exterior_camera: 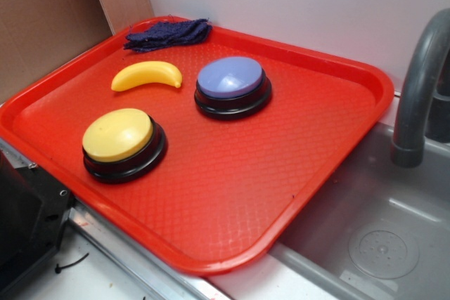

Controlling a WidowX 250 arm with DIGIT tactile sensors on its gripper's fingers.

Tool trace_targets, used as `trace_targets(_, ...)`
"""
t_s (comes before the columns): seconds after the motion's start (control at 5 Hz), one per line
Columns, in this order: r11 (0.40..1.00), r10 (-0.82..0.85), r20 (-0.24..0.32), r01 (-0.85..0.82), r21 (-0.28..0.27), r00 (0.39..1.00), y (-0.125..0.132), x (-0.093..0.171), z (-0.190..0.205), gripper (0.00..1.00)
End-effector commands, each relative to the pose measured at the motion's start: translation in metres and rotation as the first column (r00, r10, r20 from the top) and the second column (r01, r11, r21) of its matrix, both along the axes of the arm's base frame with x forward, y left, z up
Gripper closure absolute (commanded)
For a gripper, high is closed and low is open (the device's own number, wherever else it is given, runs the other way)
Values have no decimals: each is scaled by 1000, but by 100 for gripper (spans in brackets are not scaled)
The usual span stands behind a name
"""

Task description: Push the yellow button.

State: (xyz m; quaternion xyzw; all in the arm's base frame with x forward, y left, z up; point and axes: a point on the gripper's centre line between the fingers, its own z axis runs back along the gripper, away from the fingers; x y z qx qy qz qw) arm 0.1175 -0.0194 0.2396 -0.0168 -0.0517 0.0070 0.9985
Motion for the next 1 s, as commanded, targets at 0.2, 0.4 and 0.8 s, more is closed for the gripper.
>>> trace_targets(0.2, 993, -92, -18, 91, -73, 996, 1, 25, -50, 0)
trace_targets(0.4, 986, -169, -33, 170, 3, 985, -8, 43, -100, 0)
trace_targets(0.8, 971, -234, -24, 234, 39, 972, -15, 53, -172, 0)
